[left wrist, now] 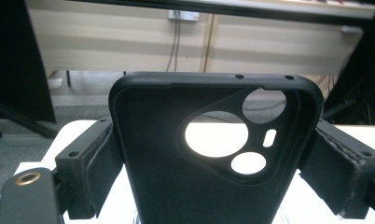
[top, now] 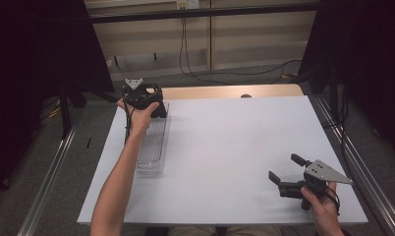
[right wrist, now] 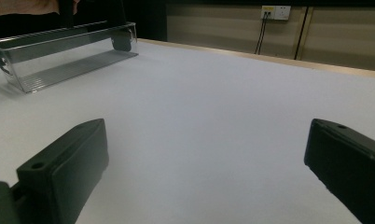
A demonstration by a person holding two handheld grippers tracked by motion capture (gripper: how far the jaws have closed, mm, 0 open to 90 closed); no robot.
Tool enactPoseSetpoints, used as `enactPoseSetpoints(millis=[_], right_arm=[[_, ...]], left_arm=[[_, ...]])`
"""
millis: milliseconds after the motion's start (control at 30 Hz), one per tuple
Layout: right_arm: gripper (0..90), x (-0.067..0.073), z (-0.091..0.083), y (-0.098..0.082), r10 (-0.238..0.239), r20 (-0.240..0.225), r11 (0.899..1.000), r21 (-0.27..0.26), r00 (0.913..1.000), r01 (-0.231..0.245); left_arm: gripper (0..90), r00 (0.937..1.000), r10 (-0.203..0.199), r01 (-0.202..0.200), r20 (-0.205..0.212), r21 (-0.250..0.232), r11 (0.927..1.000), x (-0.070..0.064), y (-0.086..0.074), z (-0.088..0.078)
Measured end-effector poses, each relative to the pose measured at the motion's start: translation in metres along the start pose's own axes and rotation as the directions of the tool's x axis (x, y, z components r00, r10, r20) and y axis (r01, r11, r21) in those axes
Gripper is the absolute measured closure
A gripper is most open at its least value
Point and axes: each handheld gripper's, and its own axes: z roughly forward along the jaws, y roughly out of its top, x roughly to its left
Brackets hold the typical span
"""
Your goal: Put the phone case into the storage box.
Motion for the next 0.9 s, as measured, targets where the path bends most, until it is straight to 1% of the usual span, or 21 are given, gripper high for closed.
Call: enactPoseSetpoints(millis=[33, 67, 100, 133, 167, 233, 267, 300, 367, 433, 500, 533, 567, 600, 633, 733, 767, 800, 833, 867, 900], right_arm=[[0.0, 0.000, 0.000, 0.000, 0.003, 0.002, 1.000, 0.001, 1.0000, -0.003], [0.0, 0.000, 0.000, 0.000, 0.003, 0.000, 1.000, 0.001, 1.0000, -0.003], [0.0, 0.000, 0.000, 0.000, 0.001, 0.001, 1.000, 0.000, 1.0000, -0.001], [0.0, 0.000, 0.000, 0.000, 0.001, 0.000, 1.000, 0.001, 1.0000, -0.001], [0.0, 0.000, 0.000, 0.000, 0.009, 0.002, 1.000, -0.002, 1.0000, -0.009], [0.0, 0.000, 0.000, 0.000, 0.004, 0.002, 1.000, 0.000, 1.0000, -0.004], [0.0, 0.000, 0.000, 0.000, 0.005, 0.001, 1.000, -0.001, 1.0000, -0.005], [0.0, 0.000, 0.000, 0.000, 0.005, 0.000, 1.000, -0.002, 1.0000, -0.005], [0.0, -0.001, 0.000, 0.000, 0.004, -0.001, 1.000, -0.006, 1.0000, -0.004], [0.0, -0.001, 0.000, 0.000, 0.004, -0.001, 1.000, -0.006, 1.0000, -0.004], [0.0, -0.001, -0.001, 0.000, 0.004, 0.000, 1.000, -0.004, 1.0000, -0.004], [0.0, -0.001, -0.001, 0.000, 0.004, 0.000, 1.000, -0.005, 1.0000, -0.004], [0.0, -0.001, -0.001, 0.000, 0.004, 0.000, 1.000, -0.005, 1.0000, -0.004], [0.0, -0.001, -0.001, 0.000, 0.005, 0.001, 1.000, -0.005, 1.0000, -0.005], [0.0, -0.001, -0.001, 0.000, 0.004, 0.001, 1.000, -0.004, 1.0000, -0.004], [0.0, -0.002, -0.001, 0.000, 0.003, 0.000, 1.000, -0.005, 1.0000, -0.003], [0.0, -0.002, -0.001, 0.000, 0.003, -0.001, 1.000, -0.004, 1.0000, -0.003], [0.0, -0.002, -0.001, 0.000, 0.002, -0.002, 1.000, -0.004, 1.0000, -0.002], [0.0, -0.002, -0.001, 0.000, 0.003, -0.002, 1.000, -0.004, 1.0000, -0.003], [0.0, -0.002, -0.001, 0.000, 0.003, -0.001, 1.000, -0.006, 1.0000, -0.003], [0.0, -0.001, -0.001, 0.000, 0.005, -0.001, 1.000, -0.007, 1.0000, -0.005]], left_arm=[[12.9, 1.0000, -0.001, 0.001, -0.001, -0.014, 0.9999, -0.001, -0.001, 0.001], [12.9, 0.9998, 0.001, -0.001, -0.019, -0.011, 0.9999, -0.003, -0.001, 0.002], [12.9, 1.0000, 0.002, -0.002, -0.010, -0.022, 0.9997, -0.004, -0.002, 0.004], [12.8, 0.9998, 0.014, -0.014, -0.017, -0.017, 0.9998, -0.006, -0.002, 0.004], [12.7, 0.9994, 0.017, -0.017, -0.031, -0.016, 0.9997, -0.008, -0.002, 0.005], [12.6, 0.9996, 0.019, -0.019, -0.019, -0.024, 0.9995, -0.009, -0.003, 0.007], [12.5, 0.9993, 0.027, -0.028, -0.027, -0.016, 0.9995, -0.011, -0.003, 0.007], [12.4, 0.9991, 0.026, -0.026, -0.034, -0.014, 0.9996, -0.012, -0.003, 0.008], [12.2, 0.9994, 0.031, -0.031, -0.015, -0.018, 0.9994, -0.013, -0.003, 0.009], [11.9, 0.9990, 0.036, -0.037, -0.027, -0.011, 0.9993, -0.014, -0.004, 0.010], [11.5, 0.9994, 0.034, -0.034, -0.009, -0.014, 0.9993, -0.015, -0.005, 0.012], [11.3, 0.9993, 0.035, -0.035, -0.011, -0.011, 0.9993, -0.015, -0.005, 0.012], [11.1, 0.9994, 0.036, -0.036, 0.002, -0.012, 0.9993, -0.015, -0.005, 0.013], [10.9, 0.9994, 0.034, -0.034, 0.007, -0.013, 0.9994, -0.015, -0.005, 0.013], [11.0, 0.9993, 0.037, -0.037, -0.007, -0.009, 0.9993, -0.016, -0.005, 0.014], [11.0, 0.9985, 0.053, -0.053, -0.011, 0.000, 0.9986, -0.017, -0.005, 0.014], [10.9, 0.9987, 0.050, -0.050, -0.011, -0.001, 0.9988, -0.017, -0.005, 0.015], [10.7, 0.9989, 0.047, -0.047, 0.004, -0.009, 0.9989, -0.017, -0.005, 0.015], [10.6, 0.9990, 0.045, -0.045, 0.000, -0.005, 0.9990, -0.017, -0.005, 0.015], [10.3, 0.9988, 0.047, -0.047, 0.010, -0.007, 0.9989, -0.016, -0.005, 0.015], [10.0, 0.9988, 0.049, -0.049, 0.001, -0.002, 0.9988, -0.017, -0.004, 0.016]])
